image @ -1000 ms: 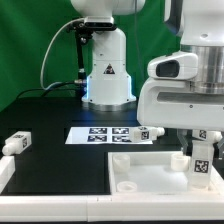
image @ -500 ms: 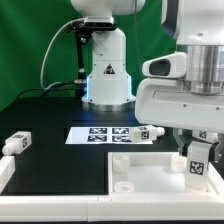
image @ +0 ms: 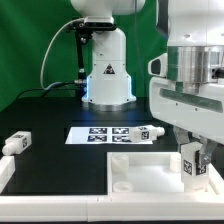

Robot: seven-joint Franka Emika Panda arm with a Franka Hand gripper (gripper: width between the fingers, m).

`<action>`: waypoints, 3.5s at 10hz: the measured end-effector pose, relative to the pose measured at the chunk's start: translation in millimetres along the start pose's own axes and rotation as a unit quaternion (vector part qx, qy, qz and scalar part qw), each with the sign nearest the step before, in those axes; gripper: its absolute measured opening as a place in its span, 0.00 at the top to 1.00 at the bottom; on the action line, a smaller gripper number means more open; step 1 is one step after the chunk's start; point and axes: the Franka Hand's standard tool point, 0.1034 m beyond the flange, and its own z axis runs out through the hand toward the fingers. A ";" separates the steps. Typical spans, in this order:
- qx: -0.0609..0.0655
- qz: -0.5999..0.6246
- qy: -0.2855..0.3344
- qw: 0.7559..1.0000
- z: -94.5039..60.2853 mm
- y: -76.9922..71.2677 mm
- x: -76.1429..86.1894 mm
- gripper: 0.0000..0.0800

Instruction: Assemble one leg

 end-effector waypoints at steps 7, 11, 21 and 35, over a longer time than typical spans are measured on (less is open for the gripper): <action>-0.017 -0.025 0.003 1.000 0.3 5.3 0.8 0.28; -0.042 -0.263 0.002 0.964 -3.6 4.0 1.3 0.19; 0.005 -0.508 0.018 0.861 -9.7 -11.6 8.9 0.25; 0.010 0.086 0.000 0.996 -5.6 1.5 10.1 0.65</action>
Offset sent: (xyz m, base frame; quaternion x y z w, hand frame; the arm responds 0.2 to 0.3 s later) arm 0.0000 0.0000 0.0000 0.0000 0.0000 0.0650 0.9979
